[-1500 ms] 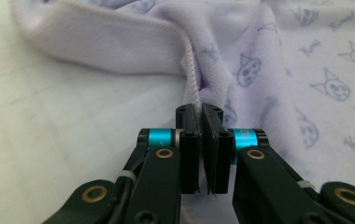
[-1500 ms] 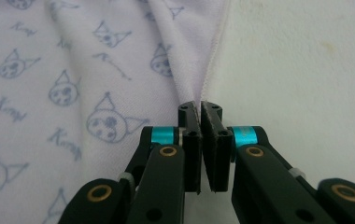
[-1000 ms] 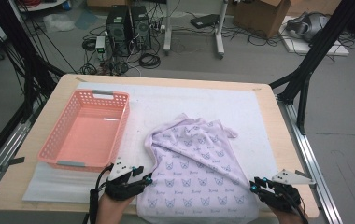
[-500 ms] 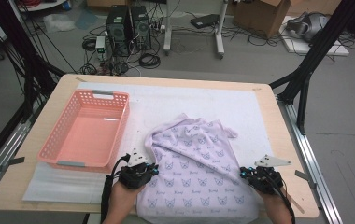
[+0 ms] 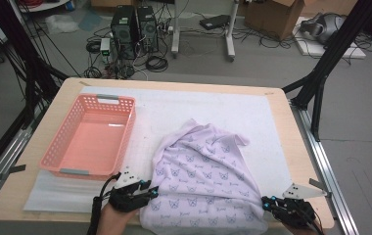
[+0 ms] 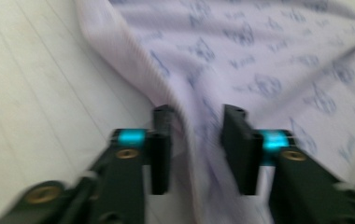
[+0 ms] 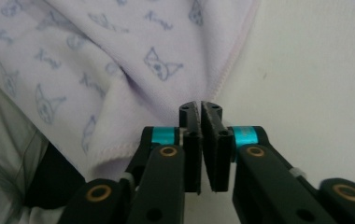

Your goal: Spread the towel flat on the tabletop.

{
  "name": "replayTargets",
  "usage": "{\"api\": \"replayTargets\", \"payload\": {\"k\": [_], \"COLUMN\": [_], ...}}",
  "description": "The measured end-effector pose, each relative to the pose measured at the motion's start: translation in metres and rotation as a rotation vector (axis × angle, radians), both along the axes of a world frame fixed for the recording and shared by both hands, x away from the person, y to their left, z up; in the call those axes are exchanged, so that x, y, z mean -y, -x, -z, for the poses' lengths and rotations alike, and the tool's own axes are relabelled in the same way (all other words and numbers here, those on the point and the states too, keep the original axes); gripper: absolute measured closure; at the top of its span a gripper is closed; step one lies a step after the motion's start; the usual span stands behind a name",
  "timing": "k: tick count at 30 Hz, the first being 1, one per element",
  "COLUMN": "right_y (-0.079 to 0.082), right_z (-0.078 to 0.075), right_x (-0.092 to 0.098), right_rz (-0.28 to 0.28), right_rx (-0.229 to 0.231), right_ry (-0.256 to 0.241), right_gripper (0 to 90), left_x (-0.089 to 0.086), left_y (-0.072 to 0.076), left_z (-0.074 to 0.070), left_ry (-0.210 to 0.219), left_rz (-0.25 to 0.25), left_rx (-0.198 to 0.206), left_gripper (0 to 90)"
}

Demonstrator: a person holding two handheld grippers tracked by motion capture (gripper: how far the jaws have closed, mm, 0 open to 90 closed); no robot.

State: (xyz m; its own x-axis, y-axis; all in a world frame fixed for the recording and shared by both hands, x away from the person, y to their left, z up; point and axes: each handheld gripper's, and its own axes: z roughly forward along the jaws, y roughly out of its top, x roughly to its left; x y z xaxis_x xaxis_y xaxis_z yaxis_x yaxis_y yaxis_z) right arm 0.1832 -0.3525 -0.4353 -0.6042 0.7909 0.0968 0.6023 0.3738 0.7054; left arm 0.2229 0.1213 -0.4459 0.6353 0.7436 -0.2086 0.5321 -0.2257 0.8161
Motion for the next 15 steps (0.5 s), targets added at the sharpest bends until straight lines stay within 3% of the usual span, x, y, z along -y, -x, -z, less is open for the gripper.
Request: {"api": "replayTargets", "payload": {"k": [4,10,11,13,15], "right_y": [-0.014,-0.047,-0.050,-0.056,-0.055], "right_z": [-0.008,0.000,0.002,0.008,0.008], "right_x": [-0.006,-0.022,-0.023,-0.025,-0.023], "right_rz": [0.040,0.079,0.086,0.097,0.092], "right_rx": [0.046,0.048,0.046,0.030,0.023], "right_ry": [-0.042,0.037,0.038,0.041,0.012], "right_gripper": [67.3,61.1,61.4,69.9,82.6], "left_x": [0.004,0.014,0.017,0.020,0.019], "left_y": [-0.015,-0.046,-0.050,-0.050,-0.048], "left_z": [-0.004,-0.002,0.001,0.004,0.004], "left_ry": [0.007,-0.012,-0.016,-0.053,-0.060], "left_rz": [-0.039,-0.063,-0.054,-0.065,-0.071], "left_rx": [0.028,-0.019,-0.051,-0.031,-0.044], "left_gripper": [47.2,46.1,48.3,62.9,81.0]}}
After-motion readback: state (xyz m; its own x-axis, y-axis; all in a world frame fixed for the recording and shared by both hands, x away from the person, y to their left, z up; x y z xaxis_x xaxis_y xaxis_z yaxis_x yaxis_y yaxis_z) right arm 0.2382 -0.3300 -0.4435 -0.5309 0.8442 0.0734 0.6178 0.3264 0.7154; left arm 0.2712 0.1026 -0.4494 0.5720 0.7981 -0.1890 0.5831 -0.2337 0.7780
